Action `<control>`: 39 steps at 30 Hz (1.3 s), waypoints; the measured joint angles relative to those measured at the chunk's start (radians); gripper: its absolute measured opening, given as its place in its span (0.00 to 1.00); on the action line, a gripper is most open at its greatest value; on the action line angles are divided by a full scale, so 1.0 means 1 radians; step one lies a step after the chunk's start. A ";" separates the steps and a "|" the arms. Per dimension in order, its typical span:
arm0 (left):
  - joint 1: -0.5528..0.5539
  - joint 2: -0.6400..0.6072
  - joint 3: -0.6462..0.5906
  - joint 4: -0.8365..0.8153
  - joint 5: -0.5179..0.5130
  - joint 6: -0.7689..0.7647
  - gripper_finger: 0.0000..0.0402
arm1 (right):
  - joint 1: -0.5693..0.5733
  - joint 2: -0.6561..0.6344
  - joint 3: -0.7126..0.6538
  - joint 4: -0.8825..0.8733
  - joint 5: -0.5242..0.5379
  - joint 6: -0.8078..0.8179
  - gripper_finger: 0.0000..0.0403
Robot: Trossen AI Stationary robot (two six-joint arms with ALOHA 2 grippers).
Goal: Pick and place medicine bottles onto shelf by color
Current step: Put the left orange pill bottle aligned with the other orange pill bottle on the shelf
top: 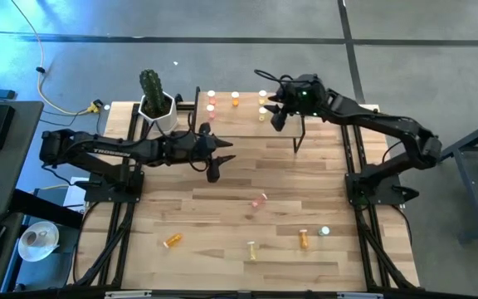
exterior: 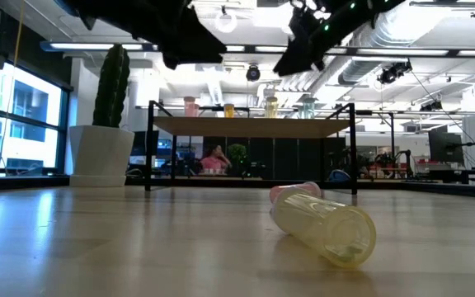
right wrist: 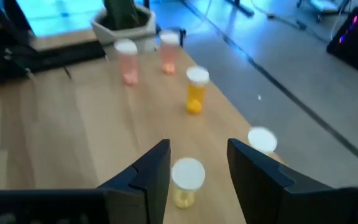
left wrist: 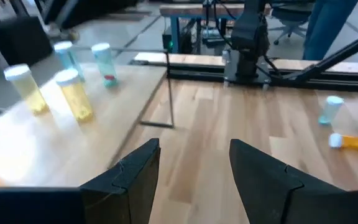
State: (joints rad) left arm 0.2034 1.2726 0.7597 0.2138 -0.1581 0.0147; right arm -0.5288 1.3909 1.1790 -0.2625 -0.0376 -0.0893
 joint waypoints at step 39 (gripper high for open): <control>-0.525 -0.055 0.000 -0.683 -0.008 -0.759 0.46 | 0.531 -0.081 0.001 -0.240 0.022 0.091 0.37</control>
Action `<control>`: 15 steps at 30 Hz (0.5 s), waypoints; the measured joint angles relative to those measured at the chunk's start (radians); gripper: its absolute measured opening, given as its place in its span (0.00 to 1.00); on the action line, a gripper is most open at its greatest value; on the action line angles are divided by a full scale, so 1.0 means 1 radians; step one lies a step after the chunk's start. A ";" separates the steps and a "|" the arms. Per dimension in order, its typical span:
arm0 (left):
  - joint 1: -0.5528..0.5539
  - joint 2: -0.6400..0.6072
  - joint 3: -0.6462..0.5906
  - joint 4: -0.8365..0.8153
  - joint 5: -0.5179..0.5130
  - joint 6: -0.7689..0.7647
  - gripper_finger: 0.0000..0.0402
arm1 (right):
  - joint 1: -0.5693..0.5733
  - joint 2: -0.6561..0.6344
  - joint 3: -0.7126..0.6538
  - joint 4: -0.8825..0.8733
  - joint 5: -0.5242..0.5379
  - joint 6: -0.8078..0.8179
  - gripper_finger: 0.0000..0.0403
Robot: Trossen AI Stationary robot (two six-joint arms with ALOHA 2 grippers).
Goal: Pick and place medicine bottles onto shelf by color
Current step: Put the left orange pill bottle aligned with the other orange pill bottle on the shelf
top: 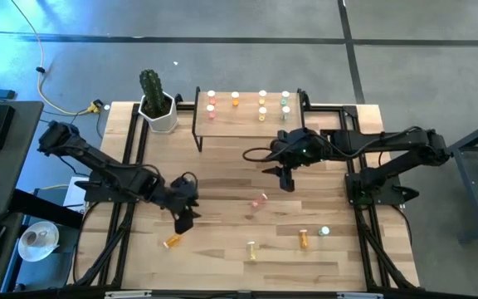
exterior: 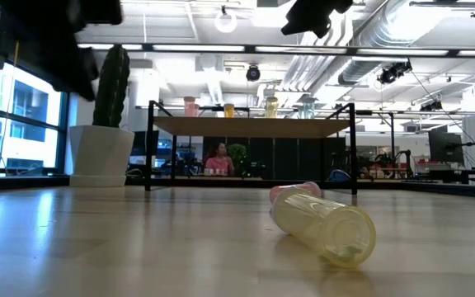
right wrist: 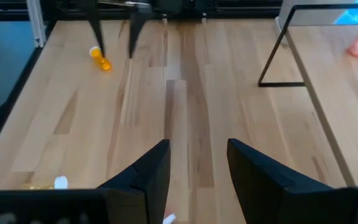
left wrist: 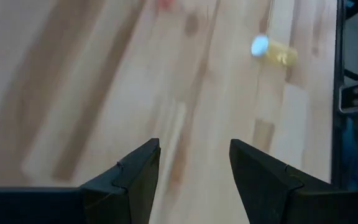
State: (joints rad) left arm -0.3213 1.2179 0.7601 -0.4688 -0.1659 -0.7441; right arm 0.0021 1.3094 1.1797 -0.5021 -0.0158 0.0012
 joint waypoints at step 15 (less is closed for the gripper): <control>-0.306 0.001 0.000 -0.210 -0.018 -0.552 0.46 | 0.012 0.000 0.000 0.000 0.072 -0.001 0.37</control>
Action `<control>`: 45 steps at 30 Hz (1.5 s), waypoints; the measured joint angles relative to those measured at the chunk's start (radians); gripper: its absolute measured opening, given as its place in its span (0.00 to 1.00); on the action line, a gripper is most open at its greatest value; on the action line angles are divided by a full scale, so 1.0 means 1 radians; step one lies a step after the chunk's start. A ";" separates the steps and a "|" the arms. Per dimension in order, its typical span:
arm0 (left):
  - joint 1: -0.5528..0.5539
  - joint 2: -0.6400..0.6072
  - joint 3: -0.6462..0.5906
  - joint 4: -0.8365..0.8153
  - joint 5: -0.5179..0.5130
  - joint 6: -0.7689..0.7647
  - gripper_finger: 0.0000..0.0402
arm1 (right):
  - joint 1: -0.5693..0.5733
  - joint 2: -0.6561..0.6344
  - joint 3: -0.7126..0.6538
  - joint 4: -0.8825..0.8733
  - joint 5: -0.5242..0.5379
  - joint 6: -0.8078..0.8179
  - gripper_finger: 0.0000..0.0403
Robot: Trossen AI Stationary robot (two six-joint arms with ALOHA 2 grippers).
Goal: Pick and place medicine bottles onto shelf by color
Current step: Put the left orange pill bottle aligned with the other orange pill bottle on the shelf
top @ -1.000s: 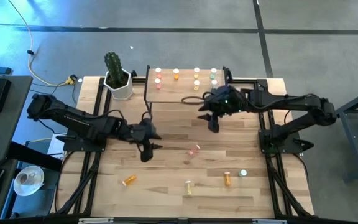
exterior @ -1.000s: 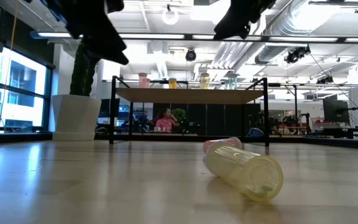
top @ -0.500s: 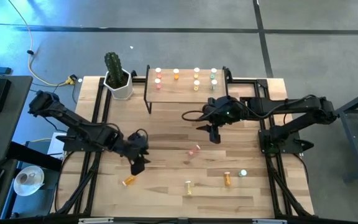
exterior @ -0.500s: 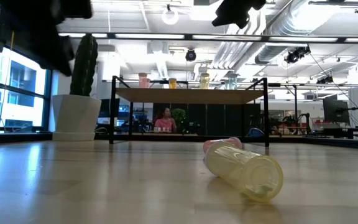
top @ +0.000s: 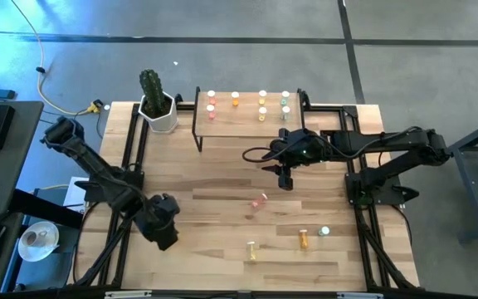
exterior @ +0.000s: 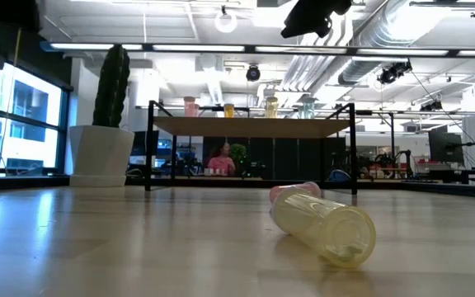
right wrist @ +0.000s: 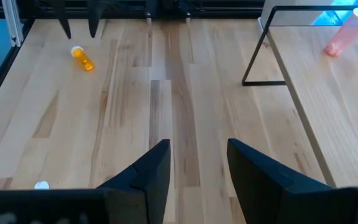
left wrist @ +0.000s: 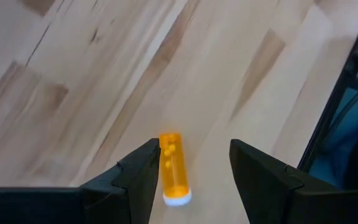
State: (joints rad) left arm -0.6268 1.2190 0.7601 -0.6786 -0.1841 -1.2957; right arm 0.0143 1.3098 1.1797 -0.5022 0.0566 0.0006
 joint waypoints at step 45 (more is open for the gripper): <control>-0.103 0.361 0.003 0.099 0.099 -0.192 0.46 | 0.000 0.000 -0.001 0.039 0.000 0.002 0.37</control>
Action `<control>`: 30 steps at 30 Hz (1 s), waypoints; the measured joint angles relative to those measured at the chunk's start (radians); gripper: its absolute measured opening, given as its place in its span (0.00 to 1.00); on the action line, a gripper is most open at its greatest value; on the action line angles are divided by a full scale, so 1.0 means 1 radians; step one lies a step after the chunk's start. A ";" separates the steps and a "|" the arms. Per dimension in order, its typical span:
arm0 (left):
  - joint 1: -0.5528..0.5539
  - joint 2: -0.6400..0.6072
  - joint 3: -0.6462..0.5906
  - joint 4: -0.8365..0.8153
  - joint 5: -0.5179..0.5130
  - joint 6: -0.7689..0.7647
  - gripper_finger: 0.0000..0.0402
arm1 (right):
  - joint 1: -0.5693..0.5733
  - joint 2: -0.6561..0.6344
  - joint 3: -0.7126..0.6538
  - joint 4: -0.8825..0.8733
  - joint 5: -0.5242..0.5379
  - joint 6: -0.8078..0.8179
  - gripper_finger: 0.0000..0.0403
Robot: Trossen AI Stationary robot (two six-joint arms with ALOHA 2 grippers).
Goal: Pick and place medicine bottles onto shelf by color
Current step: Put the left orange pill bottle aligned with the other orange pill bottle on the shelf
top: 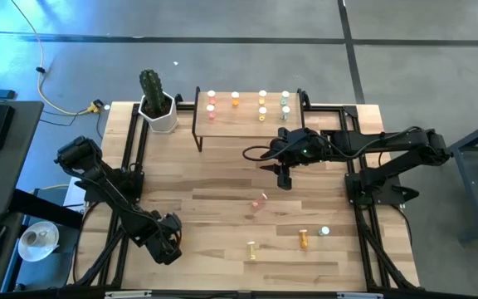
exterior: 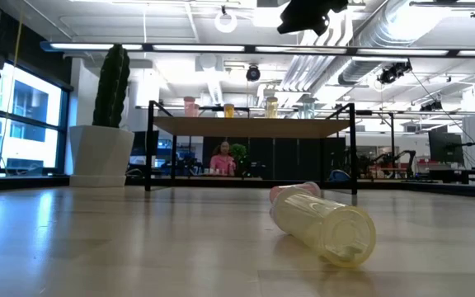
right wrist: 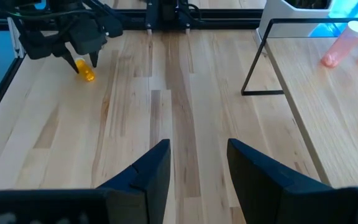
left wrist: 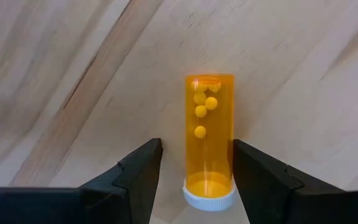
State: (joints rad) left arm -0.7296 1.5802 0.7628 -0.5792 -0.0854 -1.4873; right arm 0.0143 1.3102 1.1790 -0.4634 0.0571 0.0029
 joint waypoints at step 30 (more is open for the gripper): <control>0.191 0.007 0.053 0.000 -0.109 0.597 0.22 | 0.000 0.000 0.000 0.013 -0.095 0.159 0.37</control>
State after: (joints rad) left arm -0.5382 1.5875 0.8154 -0.5797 -0.1941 -0.8904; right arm 0.0139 1.3102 1.1790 -0.4508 -0.0376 0.1616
